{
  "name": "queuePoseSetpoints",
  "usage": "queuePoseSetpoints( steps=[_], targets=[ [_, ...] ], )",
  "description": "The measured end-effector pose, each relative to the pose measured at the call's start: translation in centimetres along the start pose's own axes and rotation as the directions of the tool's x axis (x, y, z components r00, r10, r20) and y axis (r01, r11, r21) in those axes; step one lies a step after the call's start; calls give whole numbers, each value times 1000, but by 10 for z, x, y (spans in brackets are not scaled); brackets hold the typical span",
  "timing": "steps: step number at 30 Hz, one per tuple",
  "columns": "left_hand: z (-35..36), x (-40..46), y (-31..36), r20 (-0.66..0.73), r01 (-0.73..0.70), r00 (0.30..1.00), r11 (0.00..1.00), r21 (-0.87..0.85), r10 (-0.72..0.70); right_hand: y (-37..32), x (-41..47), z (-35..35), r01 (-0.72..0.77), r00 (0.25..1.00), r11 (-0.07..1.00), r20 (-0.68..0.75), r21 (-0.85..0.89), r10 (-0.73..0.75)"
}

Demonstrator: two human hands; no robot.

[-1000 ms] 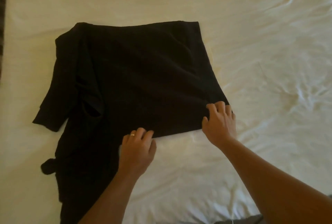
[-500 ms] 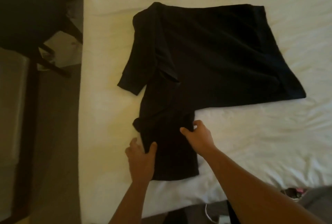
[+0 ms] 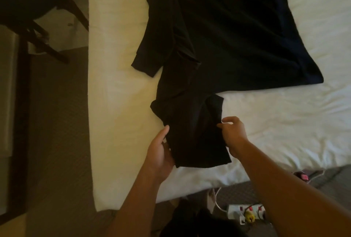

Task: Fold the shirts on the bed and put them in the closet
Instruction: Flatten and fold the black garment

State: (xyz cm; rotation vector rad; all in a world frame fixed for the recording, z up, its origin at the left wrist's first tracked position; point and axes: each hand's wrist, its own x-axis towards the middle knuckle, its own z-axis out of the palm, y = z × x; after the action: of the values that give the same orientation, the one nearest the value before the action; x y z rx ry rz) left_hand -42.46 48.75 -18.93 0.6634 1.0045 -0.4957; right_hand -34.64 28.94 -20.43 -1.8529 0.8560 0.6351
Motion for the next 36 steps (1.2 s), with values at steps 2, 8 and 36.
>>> queuePoseSetpoints(
  steps=[2, 8, 36],
  targets=[
    [-7, 2, -4, 43, 2, 999, 991, 136, -8, 17, -7, -13, 85, 996, 979, 13, -186, -84],
    [-14, -1, -30, 39, -108, 994, 877, 467, 102, 55, -18, -40, 117, 979, 849, 205, -515, -11],
    [-37, -7, -111, -110, -39, 959, 506, 862, 261, 89, -33, -59, 427, 902, 410, 410, -806, -132]
  ],
)
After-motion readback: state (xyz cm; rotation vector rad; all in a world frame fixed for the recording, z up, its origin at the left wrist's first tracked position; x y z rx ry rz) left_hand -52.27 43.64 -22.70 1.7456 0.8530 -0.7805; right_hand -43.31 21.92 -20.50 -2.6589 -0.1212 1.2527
